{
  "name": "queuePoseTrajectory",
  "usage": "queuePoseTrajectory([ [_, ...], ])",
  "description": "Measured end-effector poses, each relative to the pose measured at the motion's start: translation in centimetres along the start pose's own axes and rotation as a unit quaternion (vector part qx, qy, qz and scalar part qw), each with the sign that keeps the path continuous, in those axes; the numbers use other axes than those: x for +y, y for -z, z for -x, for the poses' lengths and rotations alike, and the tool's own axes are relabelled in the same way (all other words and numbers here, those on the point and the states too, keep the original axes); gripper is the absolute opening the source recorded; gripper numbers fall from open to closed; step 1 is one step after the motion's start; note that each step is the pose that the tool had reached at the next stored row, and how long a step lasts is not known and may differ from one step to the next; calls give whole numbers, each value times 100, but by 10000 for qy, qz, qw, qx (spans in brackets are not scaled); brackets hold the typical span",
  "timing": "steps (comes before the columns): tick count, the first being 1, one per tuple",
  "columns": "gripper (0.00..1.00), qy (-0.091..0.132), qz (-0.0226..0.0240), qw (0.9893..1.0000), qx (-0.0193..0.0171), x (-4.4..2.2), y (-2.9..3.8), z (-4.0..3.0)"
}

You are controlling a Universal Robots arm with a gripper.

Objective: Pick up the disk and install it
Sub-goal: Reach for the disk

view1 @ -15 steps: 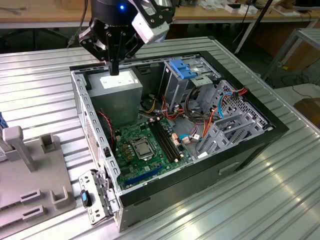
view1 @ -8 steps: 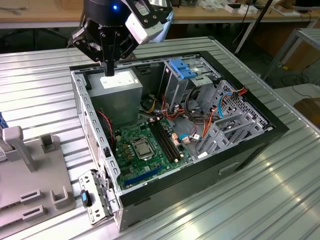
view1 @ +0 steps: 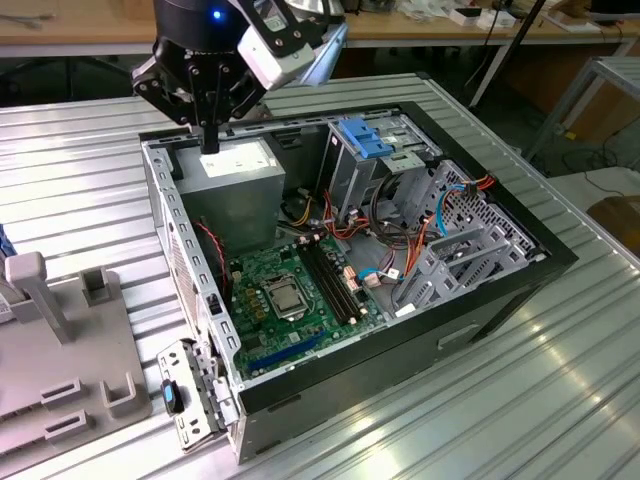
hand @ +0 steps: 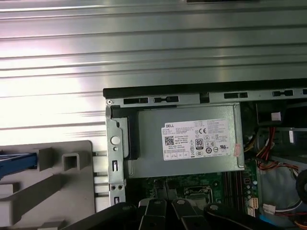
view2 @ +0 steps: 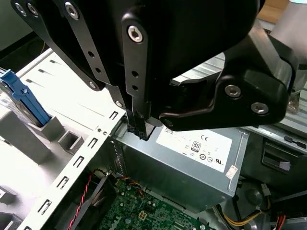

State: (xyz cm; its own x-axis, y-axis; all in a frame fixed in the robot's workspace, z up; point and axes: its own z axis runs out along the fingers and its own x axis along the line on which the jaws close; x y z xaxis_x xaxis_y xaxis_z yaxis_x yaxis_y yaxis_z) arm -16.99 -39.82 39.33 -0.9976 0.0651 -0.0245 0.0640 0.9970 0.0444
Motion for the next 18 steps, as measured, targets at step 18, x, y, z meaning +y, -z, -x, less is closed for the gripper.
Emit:
queuePoseTrajectory([
  [18, 11, 25, 2, 10000, 1, -14, 6, -223],
])
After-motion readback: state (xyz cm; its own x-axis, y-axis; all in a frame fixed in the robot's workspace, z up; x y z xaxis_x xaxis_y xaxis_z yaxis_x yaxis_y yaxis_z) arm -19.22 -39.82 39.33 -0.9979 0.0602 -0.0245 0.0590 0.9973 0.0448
